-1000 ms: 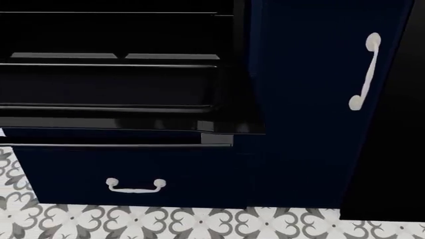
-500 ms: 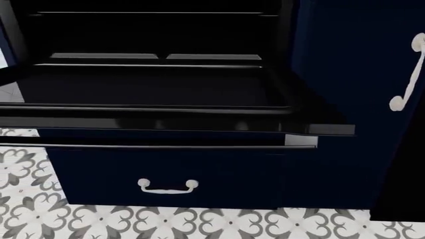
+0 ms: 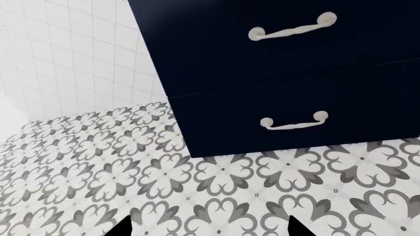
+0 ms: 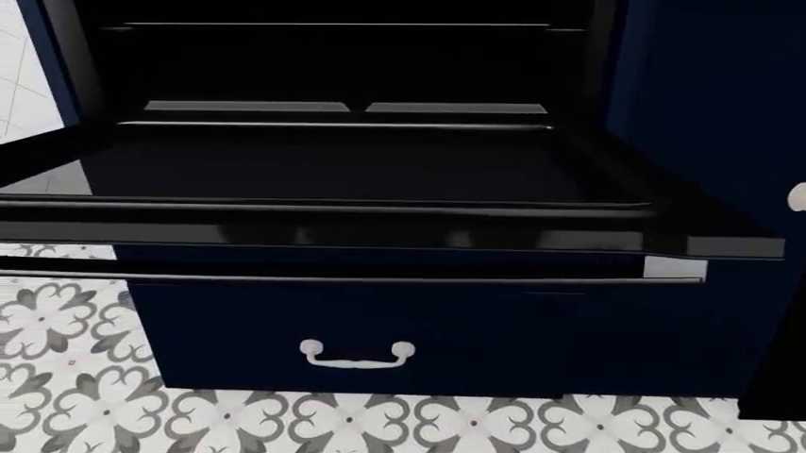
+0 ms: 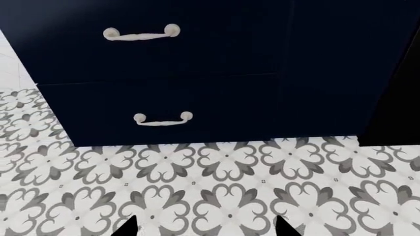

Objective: Close the oven door

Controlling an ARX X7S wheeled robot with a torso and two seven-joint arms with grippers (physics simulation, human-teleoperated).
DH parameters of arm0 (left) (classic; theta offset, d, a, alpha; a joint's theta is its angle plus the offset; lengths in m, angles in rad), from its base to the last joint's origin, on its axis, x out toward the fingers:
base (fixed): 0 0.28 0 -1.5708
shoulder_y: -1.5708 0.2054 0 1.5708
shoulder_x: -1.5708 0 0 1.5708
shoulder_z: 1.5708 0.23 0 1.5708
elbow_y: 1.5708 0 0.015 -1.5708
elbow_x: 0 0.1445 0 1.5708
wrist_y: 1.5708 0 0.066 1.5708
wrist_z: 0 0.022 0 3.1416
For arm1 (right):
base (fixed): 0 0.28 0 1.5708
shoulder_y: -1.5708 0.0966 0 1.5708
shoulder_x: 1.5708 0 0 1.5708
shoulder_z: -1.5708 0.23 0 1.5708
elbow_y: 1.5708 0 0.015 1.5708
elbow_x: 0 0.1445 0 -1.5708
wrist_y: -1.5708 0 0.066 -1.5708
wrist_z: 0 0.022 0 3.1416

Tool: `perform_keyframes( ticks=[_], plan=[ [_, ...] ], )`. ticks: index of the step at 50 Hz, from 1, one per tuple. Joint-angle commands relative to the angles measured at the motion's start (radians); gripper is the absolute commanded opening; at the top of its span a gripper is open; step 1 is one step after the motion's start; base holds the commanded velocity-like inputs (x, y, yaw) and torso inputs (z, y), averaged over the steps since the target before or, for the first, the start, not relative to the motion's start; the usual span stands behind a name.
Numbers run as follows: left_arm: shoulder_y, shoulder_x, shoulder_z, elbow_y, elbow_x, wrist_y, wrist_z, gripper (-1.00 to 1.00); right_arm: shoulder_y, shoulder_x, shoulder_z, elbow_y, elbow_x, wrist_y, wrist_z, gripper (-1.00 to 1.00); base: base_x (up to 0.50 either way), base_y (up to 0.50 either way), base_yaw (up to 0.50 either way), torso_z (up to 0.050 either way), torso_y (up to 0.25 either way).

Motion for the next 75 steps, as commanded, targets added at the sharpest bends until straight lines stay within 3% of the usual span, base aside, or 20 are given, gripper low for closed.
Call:
perform_keyframes(
  ticks=[1, 20, 37, 39, 42, 44, 47, 58, 61, 63, 64, 68, 69, 71, 75],
  plan=[
    [0.002, -0.002, 0.003, 0.004, -0.005, 0.000, 0.000, 1.00, 0.000, 0.002, -0.004, 0.000, 0.007, -0.003, 0.000, 1.00, 0.00, 0.22, 0.00, 0.000, 0.000],
    [0.003, -0.003, 0.008, 0.005, -0.010, 0.006, -0.006, 1.00, -0.002, 0.004, -0.009, -0.008, 0.028, -0.003, -0.006, 1.00, 0.00, 0.10, 0.00, 0.000, 0.000],
    [0.004, -0.006, 0.018, 0.031, -0.009, -0.013, -0.012, 1.00, 0.001, 0.009, -0.017, -0.006, 0.031, -0.007, -0.002, 1.00, 0.25, 0.00, 0.00, 0.000, 0.000],
    [-0.094, 0.044, 0.020, -0.269, 0.002, 0.206, 0.005, 1.00, 0.000, 0.010, -0.018, -0.007, 0.030, -0.007, 0.000, 1.00, 0.29, 0.01, 0.00, 0.000, 0.000],
    [-0.009, 0.000, 0.019, -0.015, -0.012, 0.018, -0.007, 1.00, 0.000, 0.009, -0.018, 0.000, 0.030, -0.013, 0.001, 1.00, 0.29, 0.08, 0.00, 0.000, 0.000],
    [-0.064, 0.030, 0.019, -0.204, -0.008, 0.151, 0.004, 1.00, -0.003, 0.013, -0.022, -0.019, 0.030, -0.001, 0.006, 1.00, 0.28, 0.09, 0.00, 0.000, 0.000],
    [-0.001, -0.004, 0.019, 0.001, -0.018, 0.011, -0.009, 1.00, -0.003, 0.014, -0.024, -0.023, 0.028, -0.001, 0.009, 1.00, 0.28, 0.09, 0.00, 0.000, 0.000],
    [0.000, -0.007, 0.024, 0.011, -0.016, -0.001, -0.016, 1.00, 0.001, 0.009, -0.026, 0.002, 0.033, -0.018, 0.005, 1.00, 0.28, 0.11, 0.00, 0.000, 0.000],
    [-0.118, 0.052, 0.024, -0.371, -0.005, 0.252, 0.006, 1.00, 0.003, 0.008, -0.027, 0.008, 0.035, -0.023, 0.003, 1.00, 0.28, 0.12, 0.00, 0.000, 0.000],
    [-0.002, -0.007, 0.027, -0.071, -0.018, 0.005, -0.018, 1.00, 0.002, 0.008, -0.027, 0.012, 0.036, -0.026, 0.001, 1.00, 0.28, 0.12, 0.00, 0.000, 0.000],
    [0.007, -0.011, 0.028, 0.031, -0.019, -0.011, -0.019, 1.00, 0.001, 0.009, -0.027, 0.010, 0.038, -0.026, 0.001, 1.00, 0.28, 0.12, 0.00, 0.000, 0.000],
    [0.009, -0.011, 0.031, 0.035, -0.016, -0.013, -0.022, 1.00, 0.002, 0.008, -0.026, 0.019, 0.042, -0.032, -0.001, 1.00, 0.27, 0.12, 0.00, 0.000, 0.000],
    [-0.039, 0.017, 0.032, -0.115, -0.009, 0.104, -0.013, 1.00, 0.003, 0.007, -0.027, 0.021, 0.043, -0.032, -0.003, 1.00, 0.27, 0.12, 0.00, 0.000, 0.000],
    [0.002, -0.009, 0.032, 0.016, -0.017, -0.003, -0.021, 1.00, 0.001, 0.009, -0.028, 0.013, 0.045, -0.028, -0.002, 1.00, 0.26, 0.09, 0.00, 0.000, 0.000],
    [0.011, -0.014, 0.035, 0.045, -0.017, -0.020, -0.024, 1.00, -0.001, 0.012, -0.030, -0.001, 0.047, -0.020, 0.003, 1.00, 0.26, 0.02, 0.00, 0.000, 0.000]
  ],
)
